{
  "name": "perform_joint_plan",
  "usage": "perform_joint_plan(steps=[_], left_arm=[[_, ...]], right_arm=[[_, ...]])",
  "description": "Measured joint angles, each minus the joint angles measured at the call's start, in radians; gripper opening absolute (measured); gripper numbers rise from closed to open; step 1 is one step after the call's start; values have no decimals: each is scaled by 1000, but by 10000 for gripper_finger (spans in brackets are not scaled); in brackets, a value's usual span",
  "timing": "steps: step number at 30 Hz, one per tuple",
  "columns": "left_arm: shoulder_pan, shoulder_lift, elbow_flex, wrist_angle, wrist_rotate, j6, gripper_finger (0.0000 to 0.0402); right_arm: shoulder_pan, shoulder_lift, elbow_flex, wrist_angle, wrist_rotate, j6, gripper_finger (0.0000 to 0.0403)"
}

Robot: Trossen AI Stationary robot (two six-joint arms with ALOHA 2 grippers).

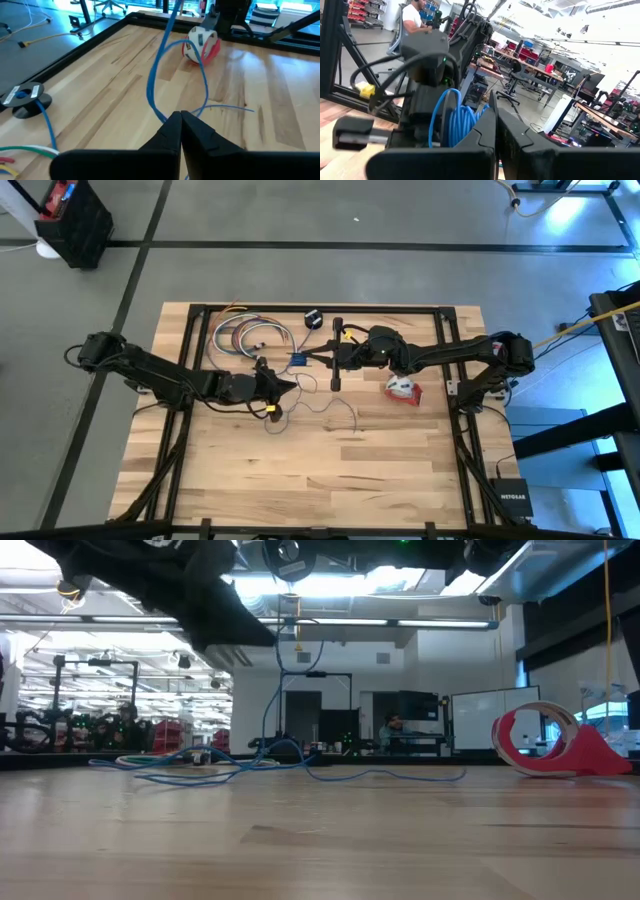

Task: Coil cords
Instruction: Coil the blue wire onto the spool

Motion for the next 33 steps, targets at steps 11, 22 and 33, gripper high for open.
perform_joint_plan(steps=[11, 22, 33], left_arm=[[-44, -65, 0, -79, -2, -59, 16], [-32, -20, 0, -87, -2, -86, 120], [-35, -193, 27, -183, -14, -35, 136]], right_arm=[[0, 0, 0, -14, 0, 0, 9], [0, 0, 0, -29, 1, 1, 9], [-1, 3, 0, -350, 63, 93, 9]])
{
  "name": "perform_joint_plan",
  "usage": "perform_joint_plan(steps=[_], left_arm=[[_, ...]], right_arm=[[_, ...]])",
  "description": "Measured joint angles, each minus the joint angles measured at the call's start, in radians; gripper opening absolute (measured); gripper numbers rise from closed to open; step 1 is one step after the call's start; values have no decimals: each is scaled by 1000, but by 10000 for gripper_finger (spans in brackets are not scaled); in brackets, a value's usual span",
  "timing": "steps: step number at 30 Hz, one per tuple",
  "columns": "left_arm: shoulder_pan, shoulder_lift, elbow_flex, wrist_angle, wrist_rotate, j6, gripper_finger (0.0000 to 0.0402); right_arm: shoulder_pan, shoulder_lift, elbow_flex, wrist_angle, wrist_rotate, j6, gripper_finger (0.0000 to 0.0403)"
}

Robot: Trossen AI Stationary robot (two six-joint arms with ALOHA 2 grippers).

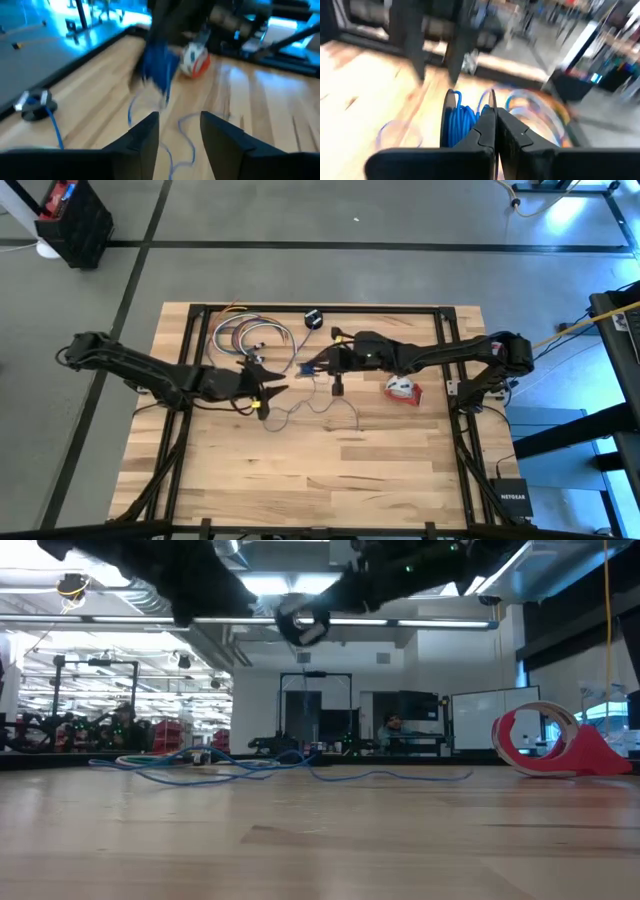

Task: Coil cords
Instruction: Coil the blue wire onto the spool

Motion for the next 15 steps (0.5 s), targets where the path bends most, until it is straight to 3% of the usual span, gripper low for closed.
perform_joint_plan(steps=[9, 15], left_arm=[[34, 72, 1, 141, -4, 180, 127], [113, 137, 1, 132, -3, 264, 127]], right_arm=[[-27, 107, -1, -45, -3, 252, 9], [-83, 211, -1, 74, -36, 360, 9]])
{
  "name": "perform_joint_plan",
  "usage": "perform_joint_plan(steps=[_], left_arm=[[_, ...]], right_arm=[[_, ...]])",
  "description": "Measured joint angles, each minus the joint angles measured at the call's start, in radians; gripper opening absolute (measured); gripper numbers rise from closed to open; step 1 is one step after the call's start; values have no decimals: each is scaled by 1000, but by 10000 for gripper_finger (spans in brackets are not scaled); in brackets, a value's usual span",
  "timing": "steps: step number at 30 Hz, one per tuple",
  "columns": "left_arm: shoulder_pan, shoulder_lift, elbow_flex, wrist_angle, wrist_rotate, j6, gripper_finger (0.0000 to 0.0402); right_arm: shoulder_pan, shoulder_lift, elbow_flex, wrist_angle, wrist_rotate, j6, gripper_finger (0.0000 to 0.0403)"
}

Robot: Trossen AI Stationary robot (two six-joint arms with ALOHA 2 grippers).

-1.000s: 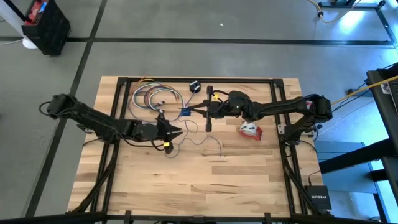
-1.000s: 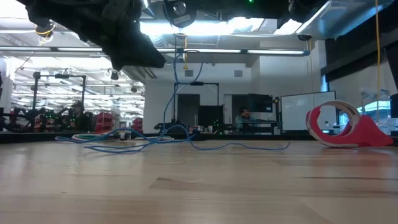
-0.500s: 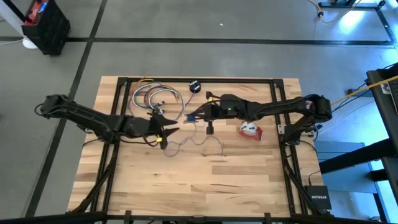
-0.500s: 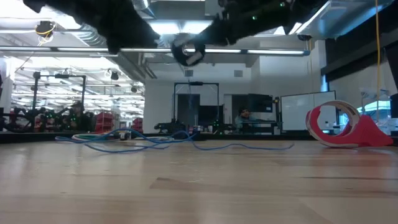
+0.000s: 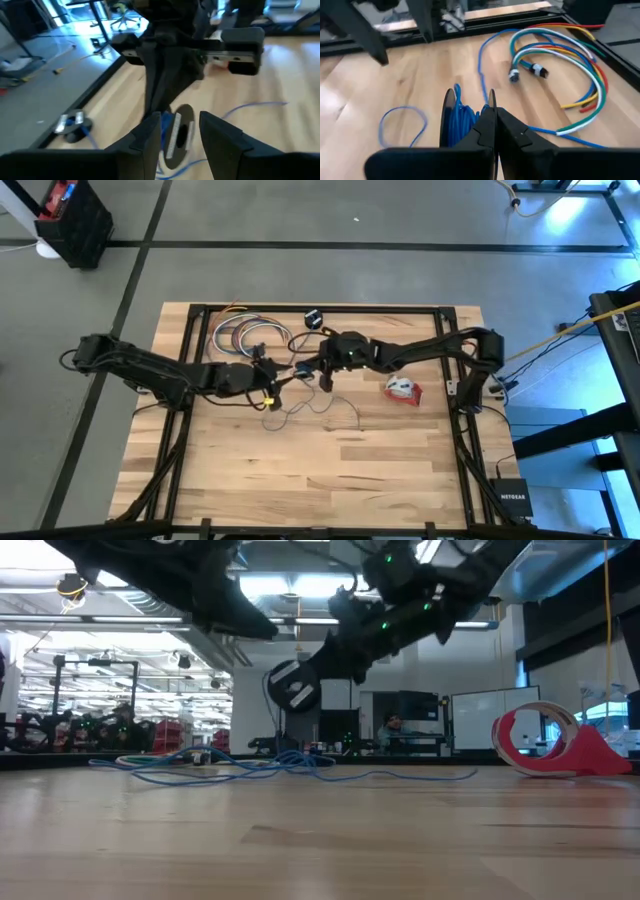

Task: Coil cords
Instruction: Coil the blue wire onto the spool

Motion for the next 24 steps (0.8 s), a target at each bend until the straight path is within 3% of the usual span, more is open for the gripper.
perform_joint_plan(steps=[7, 11, 15, 24], left_arm=[[82, 10, 0, -33, -2, 33, 127], [77, -16, 1, -153, 0, 31, 127], [54, -71, 35, -340, -1, -58, 127], [-26, -67, 27, -497, 2, -284, 127]], right_arm=[[-31, 146, 93, 38, -50, 54, 9], [-14, 226, 176, 37, -111, 56, 9], [-1, 301, 256, 28, -143, 79, 9], [29, 434, 363, 33, -166, 123, 9]])
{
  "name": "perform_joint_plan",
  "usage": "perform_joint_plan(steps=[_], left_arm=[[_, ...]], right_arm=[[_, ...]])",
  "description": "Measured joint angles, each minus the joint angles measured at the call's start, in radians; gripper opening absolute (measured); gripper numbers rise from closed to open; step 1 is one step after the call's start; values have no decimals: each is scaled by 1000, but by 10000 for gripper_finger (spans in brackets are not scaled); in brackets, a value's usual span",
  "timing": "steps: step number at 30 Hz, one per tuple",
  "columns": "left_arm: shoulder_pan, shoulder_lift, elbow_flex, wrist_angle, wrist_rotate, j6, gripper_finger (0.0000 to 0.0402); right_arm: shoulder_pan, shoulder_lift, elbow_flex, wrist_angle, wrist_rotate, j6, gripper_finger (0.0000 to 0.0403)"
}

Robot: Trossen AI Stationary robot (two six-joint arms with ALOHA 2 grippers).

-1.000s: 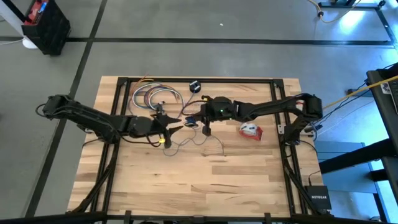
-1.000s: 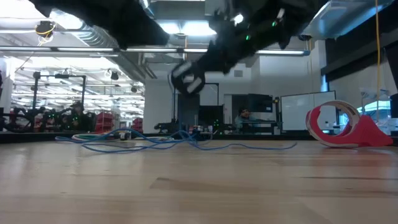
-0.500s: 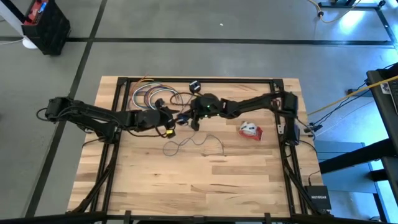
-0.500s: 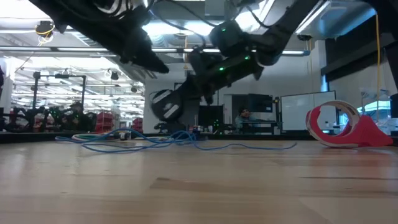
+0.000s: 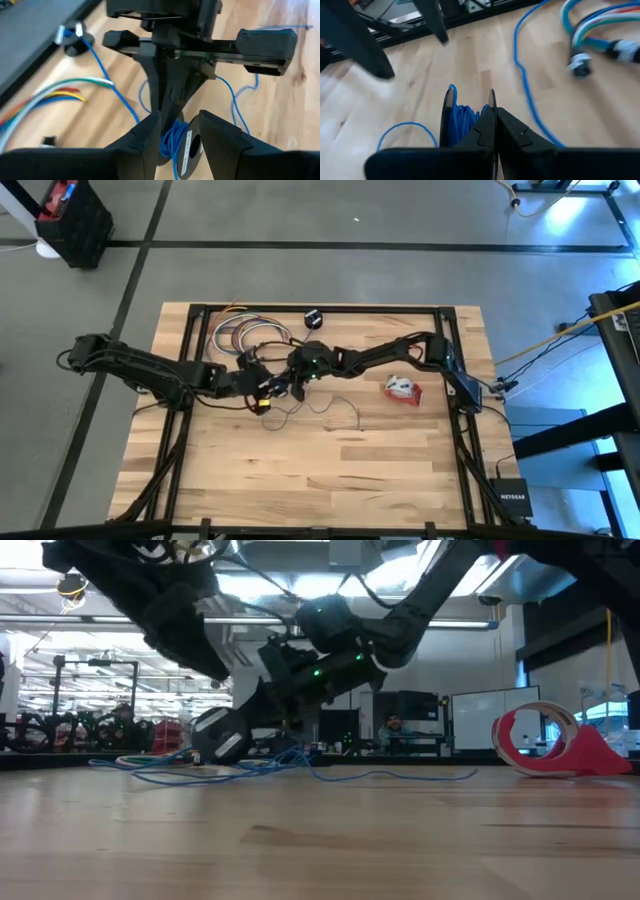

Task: Coil cords
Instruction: Coil the blue wire onto the spool

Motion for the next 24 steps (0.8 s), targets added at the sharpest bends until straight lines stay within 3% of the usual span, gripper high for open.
perform_joint_plan(steps=[8, 24], left_arm=[[-39, 47, -52, 3, 3, -97, 127], [-9, 118, -57, -2, -16, -129, 127]], right_arm=[[3, 58, 50, 12, -15, 28, 9], [15, 115, 105, 44, 56, 54, 21]])
